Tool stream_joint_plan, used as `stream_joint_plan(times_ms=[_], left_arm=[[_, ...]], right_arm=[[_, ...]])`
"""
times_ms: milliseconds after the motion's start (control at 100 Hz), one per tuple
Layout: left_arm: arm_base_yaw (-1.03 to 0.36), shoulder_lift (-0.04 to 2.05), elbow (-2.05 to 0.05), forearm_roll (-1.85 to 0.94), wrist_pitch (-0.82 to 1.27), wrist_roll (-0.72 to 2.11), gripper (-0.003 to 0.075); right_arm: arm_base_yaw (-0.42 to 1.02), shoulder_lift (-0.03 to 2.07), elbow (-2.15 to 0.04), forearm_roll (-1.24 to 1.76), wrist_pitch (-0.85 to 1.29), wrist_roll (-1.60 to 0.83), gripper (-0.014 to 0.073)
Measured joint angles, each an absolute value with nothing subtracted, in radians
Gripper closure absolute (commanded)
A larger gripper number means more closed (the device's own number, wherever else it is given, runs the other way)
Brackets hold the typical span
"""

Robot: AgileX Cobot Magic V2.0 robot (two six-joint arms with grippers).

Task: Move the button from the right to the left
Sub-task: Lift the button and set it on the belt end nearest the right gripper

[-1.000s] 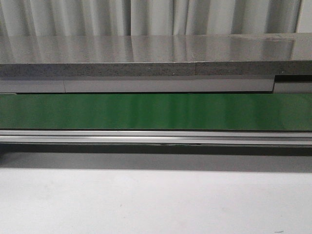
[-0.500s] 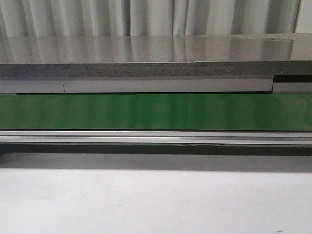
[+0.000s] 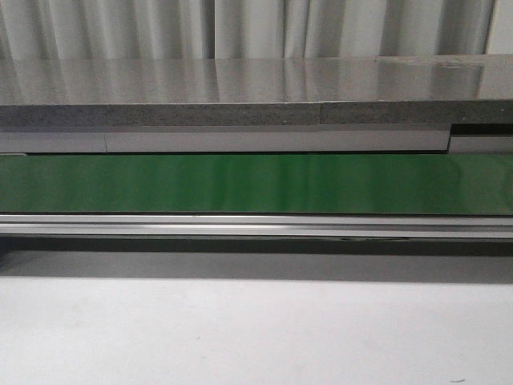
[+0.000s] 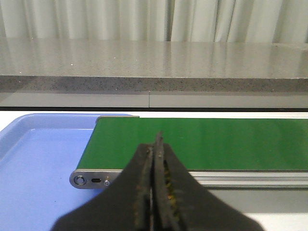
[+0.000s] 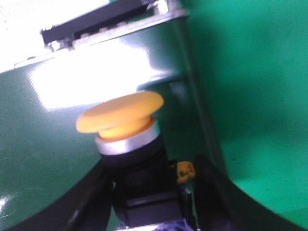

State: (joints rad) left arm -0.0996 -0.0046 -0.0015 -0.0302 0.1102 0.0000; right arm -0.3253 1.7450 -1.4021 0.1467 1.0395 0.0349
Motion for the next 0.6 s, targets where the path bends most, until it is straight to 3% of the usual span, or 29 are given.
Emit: stream_joint_plan(times_ms=[120,290,340,600], left_arm=[[-0.1,-0.005,-0.002,-0.03,0.11,0.0,0.0741],[-0.1,-0.005,-0.002,-0.03,0.11,0.0,0.0741],[-0.1,-0.005,-0.002,-0.03,0.11,0.0,0.0741],[-0.1,-0.005,-0.002,-0.03,0.11,0.0,0.0741]], right_arm=[[-0.307,1.745,-1.353,0.145,1.021,0.057,0.0409],[-0.298,1.745,-1.332,0.145,1.002,0.059,0.0057],[-0.298,1.745,-1.332,0.143,0.993,0.062,-0.0009],[-0.289,1.721,-1.331,0.141,0.975,0.052,-0.0031]])
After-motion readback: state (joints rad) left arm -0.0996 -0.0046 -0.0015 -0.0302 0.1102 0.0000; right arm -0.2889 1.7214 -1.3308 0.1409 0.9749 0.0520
